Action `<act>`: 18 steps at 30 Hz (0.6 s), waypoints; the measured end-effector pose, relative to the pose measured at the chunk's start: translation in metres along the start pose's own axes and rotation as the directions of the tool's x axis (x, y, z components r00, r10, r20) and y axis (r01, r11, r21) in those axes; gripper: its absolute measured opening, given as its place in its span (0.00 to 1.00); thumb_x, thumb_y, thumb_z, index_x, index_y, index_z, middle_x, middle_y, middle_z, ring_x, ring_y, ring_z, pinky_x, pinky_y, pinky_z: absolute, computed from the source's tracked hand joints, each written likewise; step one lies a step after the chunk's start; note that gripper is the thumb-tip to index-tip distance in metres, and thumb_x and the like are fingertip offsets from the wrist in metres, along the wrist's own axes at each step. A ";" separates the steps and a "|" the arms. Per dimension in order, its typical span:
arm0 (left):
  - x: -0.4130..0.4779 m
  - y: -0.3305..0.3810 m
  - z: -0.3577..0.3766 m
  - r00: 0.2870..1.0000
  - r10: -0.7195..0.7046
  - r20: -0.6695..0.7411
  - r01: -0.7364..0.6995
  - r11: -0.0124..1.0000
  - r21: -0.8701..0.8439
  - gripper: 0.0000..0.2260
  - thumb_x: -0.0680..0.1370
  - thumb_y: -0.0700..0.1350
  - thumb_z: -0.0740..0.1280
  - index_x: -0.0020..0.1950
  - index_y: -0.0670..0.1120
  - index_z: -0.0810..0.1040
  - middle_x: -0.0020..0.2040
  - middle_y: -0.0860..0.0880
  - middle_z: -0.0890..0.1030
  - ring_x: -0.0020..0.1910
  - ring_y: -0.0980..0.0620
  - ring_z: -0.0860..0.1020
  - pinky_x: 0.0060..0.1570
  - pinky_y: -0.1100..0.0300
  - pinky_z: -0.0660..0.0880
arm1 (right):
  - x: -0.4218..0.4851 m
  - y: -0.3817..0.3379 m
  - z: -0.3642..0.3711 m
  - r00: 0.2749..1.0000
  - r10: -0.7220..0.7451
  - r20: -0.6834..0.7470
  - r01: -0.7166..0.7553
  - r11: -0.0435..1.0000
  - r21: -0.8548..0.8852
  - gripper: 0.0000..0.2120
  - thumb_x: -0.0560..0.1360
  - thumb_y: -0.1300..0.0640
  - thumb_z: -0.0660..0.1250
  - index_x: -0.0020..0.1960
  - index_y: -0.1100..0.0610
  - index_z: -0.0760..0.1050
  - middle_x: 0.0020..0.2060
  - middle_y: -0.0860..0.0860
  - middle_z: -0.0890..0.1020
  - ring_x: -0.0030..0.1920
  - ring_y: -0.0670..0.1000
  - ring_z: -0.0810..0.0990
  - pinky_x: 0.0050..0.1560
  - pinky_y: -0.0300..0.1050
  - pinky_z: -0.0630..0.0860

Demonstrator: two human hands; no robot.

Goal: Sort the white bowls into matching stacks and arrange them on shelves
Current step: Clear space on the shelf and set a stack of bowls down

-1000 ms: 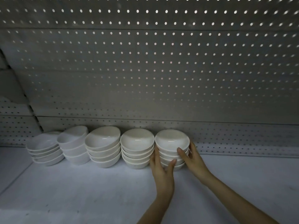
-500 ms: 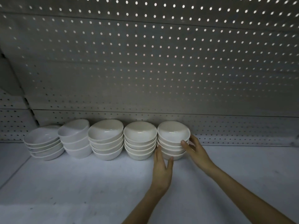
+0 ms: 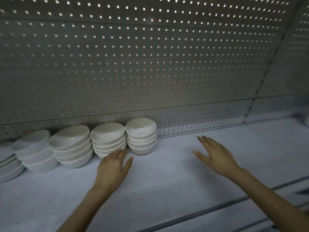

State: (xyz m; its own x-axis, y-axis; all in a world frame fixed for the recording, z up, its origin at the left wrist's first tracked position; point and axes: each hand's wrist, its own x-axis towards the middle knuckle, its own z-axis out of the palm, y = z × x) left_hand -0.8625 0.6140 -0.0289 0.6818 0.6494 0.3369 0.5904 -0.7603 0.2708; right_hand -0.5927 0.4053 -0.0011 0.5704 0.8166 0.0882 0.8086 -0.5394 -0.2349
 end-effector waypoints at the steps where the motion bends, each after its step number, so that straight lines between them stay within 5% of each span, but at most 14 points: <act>1: -0.001 0.006 -0.003 1.000 0.029 -0.007 -0.028 0.999 0.035 0.28 0.76 0.60 0.50 0.60 0.44 0.80 0.54 0.45 0.83 0.50 0.43 0.82 0.47 0.50 0.77 | -0.010 0.012 -0.008 0.999 0.008 -0.043 -0.009 1.000 -0.029 0.47 0.65 0.24 0.33 0.76 0.49 0.50 0.76 0.47 0.55 0.75 0.47 0.53 0.75 0.50 0.52; 6: -0.002 0.054 -0.013 0.998 0.068 -0.012 -0.065 0.988 0.143 0.20 0.77 0.55 0.58 0.56 0.43 0.81 0.50 0.44 0.84 0.46 0.41 0.82 0.42 0.49 0.78 | -0.063 0.083 -0.041 0.975 0.066 -0.214 -0.087 0.992 -0.086 0.53 0.61 0.23 0.26 0.75 0.49 0.56 0.73 0.47 0.63 0.72 0.46 0.62 0.72 0.50 0.58; 11: -0.007 0.136 -0.008 0.998 0.038 -0.050 -0.032 0.991 0.127 0.15 0.76 0.47 0.67 0.60 0.42 0.80 0.55 0.42 0.82 0.51 0.39 0.80 0.48 0.46 0.76 | -0.126 0.164 -0.071 0.968 0.146 -0.205 -0.170 0.980 -0.106 0.54 0.57 0.22 0.24 0.76 0.48 0.48 0.76 0.46 0.54 0.75 0.46 0.53 0.74 0.50 0.48; 18: -0.017 0.250 0.011 0.994 0.101 -0.028 -0.098 0.991 0.094 0.21 0.77 0.54 0.61 0.66 0.45 0.76 0.62 0.43 0.79 0.60 0.40 0.77 0.59 0.44 0.72 | -0.203 0.263 -0.111 0.912 0.222 -0.344 -0.251 0.967 -0.043 0.40 0.71 0.29 0.39 0.74 0.50 0.58 0.73 0.47 0.62 0.72 0.46 0.61 0.72 0.47 0.54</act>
State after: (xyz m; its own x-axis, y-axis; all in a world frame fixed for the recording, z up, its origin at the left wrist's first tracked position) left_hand -0.7214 0.4131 0.0232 0.7260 0.5683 0.3873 0.5583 -0.8158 0.1507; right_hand -0.4799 0.0746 0.0269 0.7494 0.5547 0.3615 0.6447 -0.7357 -0.2078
